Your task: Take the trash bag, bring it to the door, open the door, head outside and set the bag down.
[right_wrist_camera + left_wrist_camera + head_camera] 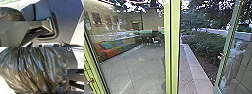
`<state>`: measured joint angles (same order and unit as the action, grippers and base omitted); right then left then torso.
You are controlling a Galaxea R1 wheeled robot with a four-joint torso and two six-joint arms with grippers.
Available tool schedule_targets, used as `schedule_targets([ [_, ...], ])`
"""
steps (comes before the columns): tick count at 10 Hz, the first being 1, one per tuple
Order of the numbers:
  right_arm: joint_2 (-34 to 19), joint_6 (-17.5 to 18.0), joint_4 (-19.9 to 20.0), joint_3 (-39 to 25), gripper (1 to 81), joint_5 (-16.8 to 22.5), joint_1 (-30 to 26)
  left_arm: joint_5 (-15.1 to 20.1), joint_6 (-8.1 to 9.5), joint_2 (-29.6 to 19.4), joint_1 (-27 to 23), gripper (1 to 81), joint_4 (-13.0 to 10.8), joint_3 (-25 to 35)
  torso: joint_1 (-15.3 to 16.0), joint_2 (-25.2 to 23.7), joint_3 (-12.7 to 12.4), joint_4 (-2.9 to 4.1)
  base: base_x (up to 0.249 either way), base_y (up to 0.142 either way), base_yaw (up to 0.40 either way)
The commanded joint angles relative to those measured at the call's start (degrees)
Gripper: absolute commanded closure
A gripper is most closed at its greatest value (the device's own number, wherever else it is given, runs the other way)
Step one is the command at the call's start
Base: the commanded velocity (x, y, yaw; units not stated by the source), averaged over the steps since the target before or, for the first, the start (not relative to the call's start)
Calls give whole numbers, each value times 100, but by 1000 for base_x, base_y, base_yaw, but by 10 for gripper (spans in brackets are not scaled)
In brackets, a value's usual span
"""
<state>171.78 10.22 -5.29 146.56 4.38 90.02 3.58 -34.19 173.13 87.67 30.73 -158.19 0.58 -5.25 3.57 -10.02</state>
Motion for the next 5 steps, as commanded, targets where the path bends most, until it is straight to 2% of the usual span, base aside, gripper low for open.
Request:
schedule_targets([
  [1, 579, -204, -305, 899, 10, -306, 21, 397, -17, -76, -316, 811, 3, -72, 0, 0, 0, 0, 0, 0, 0],
  [5, 667, -169, -315, 1093, 10, -279, -14, 397, -17, -41, -325, 811, 3, -72, 0, 0, -2, 0, 0, 0, 0],
])
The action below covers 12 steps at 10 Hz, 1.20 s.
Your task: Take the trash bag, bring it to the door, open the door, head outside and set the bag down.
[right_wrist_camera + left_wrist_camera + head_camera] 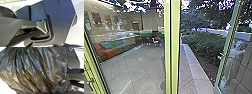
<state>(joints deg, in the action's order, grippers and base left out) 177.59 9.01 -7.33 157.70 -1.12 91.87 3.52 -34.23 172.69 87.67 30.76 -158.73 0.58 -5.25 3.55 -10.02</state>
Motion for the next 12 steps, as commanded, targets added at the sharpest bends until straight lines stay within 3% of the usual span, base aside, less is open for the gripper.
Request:
schedule_targets([
  [1, 86, -57, -111, -47, 10, 270, -199, 404, -13, 3, -325, 811, 0, -17, 0, 0, 0, 0, 0, 0, 0],
  [5, 103, -66, -111, -65, 10, 279, -207, 447, -39, -24, -325, 811, -26, -17, 0, 0, 0, 0, 0, 0, 0],
  [8, 103, -75, -137, -65, 10, 288, -208, 474, -66, -33, -325, 811, -193, 9, 0, 0, 0, 0, 0, 0, 0],
  [12, 103, -75, -146, -74, 10, 288, -217, 474, -66, -32, -325, 811, -193, 18, 0, 0, 0, 0, 0, 0, -133],
])
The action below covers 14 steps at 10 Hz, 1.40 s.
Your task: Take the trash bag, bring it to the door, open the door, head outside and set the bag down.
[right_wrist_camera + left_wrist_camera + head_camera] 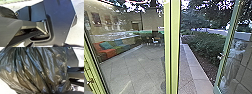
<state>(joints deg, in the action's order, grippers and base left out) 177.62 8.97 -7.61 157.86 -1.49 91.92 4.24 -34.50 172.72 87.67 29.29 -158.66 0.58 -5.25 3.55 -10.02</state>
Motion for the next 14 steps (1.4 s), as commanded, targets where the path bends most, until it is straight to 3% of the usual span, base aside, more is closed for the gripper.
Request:
schedule_targets([
  [1, 110, -71, -118, -89, 10, 325, -222, 402, -39, -26, -325, 811, -47, 10, 0, 0, 0, 0, 0, 0, -162],
  [14, 163, -71, -118, -89, 10, 351, -257, 402, -39, -26, -343, 811, -38, 10, -2, -2, -2, 0, 0, 0, -161],
])
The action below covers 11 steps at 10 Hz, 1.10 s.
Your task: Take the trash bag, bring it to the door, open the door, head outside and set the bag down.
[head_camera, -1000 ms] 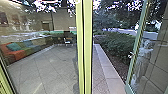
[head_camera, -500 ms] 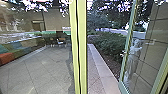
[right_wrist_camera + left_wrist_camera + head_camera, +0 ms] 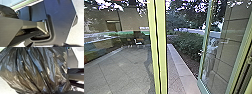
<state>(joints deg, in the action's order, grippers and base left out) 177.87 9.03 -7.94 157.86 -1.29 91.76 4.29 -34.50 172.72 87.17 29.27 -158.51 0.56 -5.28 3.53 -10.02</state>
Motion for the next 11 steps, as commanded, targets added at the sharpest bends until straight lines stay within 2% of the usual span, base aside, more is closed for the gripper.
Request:
schedule_targets([
  [1, 146, -68, -85, -89, 10, 331, -250, 397, -39, -35, -293, 811, -35, -4, 0, 0, 0, 0, 0, 0, -105],
  [4, 172, -77, -94, -89, 10, 331, -267, 406, -39, -35, -293, 811, -44, -4, 2, 0, 0, 0, 0, 51, 0],
  [11, 172, -68, -59, -89, 10, 331, -276, 353, -31, 9, -301, 811, -35, -4, 0, 0, 0, 0, 0, 0, 0],
])
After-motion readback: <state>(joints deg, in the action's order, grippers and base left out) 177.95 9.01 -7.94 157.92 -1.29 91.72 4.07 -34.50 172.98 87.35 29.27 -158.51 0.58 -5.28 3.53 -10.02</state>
